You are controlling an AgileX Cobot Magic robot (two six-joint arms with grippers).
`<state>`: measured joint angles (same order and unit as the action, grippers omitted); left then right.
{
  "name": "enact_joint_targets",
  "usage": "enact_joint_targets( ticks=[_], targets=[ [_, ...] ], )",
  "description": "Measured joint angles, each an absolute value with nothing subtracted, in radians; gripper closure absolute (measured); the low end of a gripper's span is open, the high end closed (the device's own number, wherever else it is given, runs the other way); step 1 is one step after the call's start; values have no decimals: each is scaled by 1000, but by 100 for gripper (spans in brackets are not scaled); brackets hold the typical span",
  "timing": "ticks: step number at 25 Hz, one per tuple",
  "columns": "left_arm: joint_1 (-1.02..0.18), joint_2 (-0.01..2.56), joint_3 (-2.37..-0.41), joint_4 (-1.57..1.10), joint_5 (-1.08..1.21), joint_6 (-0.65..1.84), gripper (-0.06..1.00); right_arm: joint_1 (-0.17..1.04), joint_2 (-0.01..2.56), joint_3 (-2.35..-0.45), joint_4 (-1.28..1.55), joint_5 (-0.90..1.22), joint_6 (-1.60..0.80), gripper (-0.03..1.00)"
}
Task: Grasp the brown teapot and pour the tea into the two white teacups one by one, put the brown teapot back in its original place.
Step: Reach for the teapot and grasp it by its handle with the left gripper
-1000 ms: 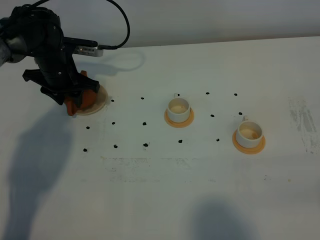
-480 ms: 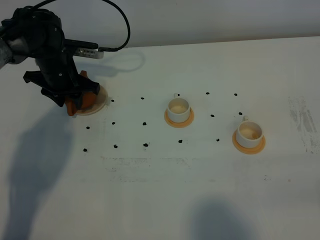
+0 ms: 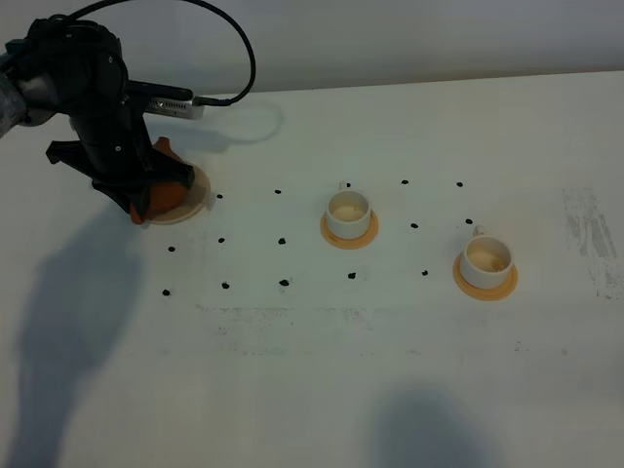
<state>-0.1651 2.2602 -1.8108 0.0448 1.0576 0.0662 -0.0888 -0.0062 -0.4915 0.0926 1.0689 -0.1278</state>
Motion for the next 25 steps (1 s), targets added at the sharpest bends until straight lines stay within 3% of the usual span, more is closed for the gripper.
enact_joint_targets(
  ticks=[25],
  targets=[
    [-165, 2191, -1811, 66, 974, 296, 85, -89, -6, -491, 93, 1069, -128, 45]
  ],
)
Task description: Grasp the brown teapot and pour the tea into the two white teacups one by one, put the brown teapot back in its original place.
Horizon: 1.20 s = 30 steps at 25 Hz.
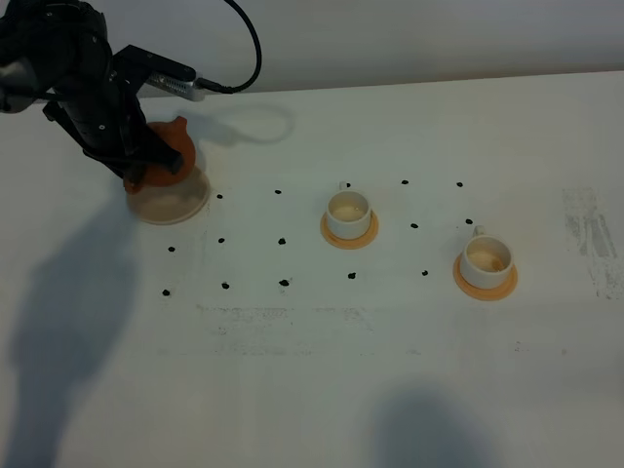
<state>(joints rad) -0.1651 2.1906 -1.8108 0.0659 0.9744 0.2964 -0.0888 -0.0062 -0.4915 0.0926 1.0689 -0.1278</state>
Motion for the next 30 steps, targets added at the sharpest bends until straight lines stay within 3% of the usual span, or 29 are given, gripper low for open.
enact_joint_targets(
  ticks=[30],
  targets=[
    [-305, 2182, -1872, -129, 815, 1006, 85, -89, -6, -491, 93, 1069, -128, 45]
  ],
)
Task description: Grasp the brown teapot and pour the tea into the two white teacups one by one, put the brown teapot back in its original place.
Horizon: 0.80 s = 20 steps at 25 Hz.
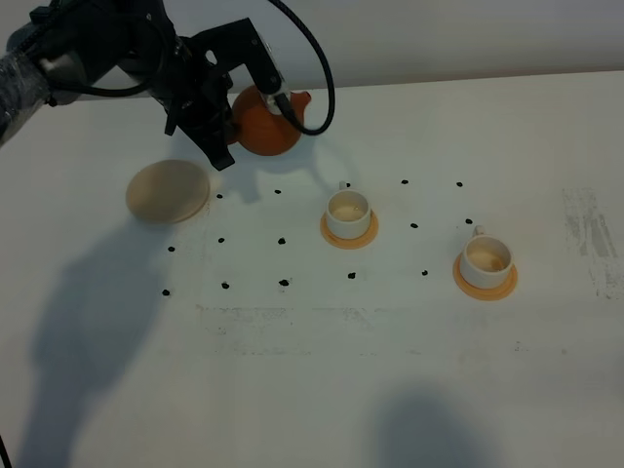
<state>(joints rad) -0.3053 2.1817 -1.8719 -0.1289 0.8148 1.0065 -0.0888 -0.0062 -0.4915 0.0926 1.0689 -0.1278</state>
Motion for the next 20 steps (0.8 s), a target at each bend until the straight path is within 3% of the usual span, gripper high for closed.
enact_joint_targets(
  ticks=[20],
  targets=[
    [-325, 2184, -1872, -203, 835, 1344, 85, -89, -6, -491, 93, 1069, -128, 45]
  ],
)
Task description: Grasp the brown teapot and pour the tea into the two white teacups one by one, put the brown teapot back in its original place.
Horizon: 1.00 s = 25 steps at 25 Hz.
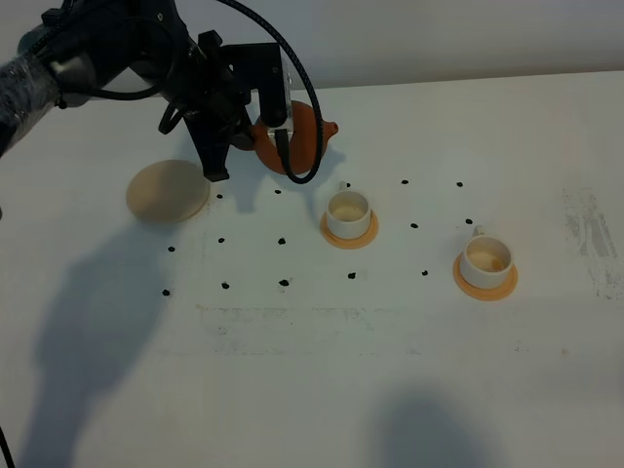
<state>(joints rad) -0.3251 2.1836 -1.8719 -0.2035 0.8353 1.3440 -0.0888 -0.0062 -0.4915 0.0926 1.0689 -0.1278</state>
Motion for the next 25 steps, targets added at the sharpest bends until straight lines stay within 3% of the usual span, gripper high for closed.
enact_joint_targets(
  ticks=[25],
  targets=[
    [-394, 2242, -1872, -58, 782, 1416, 85, -89, -6, -491, 93, 1069, -128, 45]
  ],
)
